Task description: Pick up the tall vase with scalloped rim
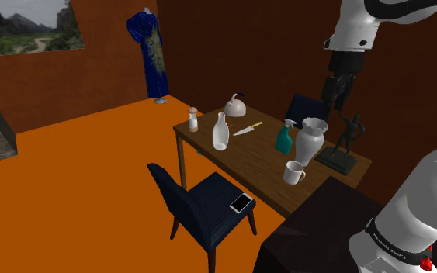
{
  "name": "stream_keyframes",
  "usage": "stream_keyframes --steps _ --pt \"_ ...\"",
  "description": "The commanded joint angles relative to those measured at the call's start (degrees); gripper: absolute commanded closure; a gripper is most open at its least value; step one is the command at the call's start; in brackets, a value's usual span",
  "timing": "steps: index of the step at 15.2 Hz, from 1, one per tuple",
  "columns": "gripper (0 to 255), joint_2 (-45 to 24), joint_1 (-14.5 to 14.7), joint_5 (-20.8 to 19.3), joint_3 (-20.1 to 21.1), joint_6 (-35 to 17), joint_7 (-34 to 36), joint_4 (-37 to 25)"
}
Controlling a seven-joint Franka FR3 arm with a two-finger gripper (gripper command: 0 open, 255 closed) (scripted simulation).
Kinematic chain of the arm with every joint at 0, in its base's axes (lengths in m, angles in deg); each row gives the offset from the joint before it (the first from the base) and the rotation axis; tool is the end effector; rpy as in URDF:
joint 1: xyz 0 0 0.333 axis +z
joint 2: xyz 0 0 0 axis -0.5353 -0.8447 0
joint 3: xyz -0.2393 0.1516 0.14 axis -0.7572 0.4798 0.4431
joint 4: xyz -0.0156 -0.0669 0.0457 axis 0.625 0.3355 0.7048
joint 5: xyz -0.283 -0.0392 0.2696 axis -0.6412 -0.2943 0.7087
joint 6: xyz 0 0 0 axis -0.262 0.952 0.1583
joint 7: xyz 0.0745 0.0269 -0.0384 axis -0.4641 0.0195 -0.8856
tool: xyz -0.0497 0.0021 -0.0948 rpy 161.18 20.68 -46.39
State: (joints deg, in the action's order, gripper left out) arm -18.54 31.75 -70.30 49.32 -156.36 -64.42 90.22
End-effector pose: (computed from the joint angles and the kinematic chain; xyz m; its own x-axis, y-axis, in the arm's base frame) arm 0.2953 -0.0109 0.5528 0.9908 0.0372 -0.1302 0.0224 -0.9933 -0.1133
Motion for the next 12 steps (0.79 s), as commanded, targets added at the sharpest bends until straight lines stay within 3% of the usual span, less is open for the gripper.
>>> stream_keyframes --steps 1,12 --pt "0 0.0 0.0 0.0 0.0 0.0 0.0 0.0" --pt "0 -13.4 -4.1 -5.2 -14.2 -10.8 -14.3 -2.2"
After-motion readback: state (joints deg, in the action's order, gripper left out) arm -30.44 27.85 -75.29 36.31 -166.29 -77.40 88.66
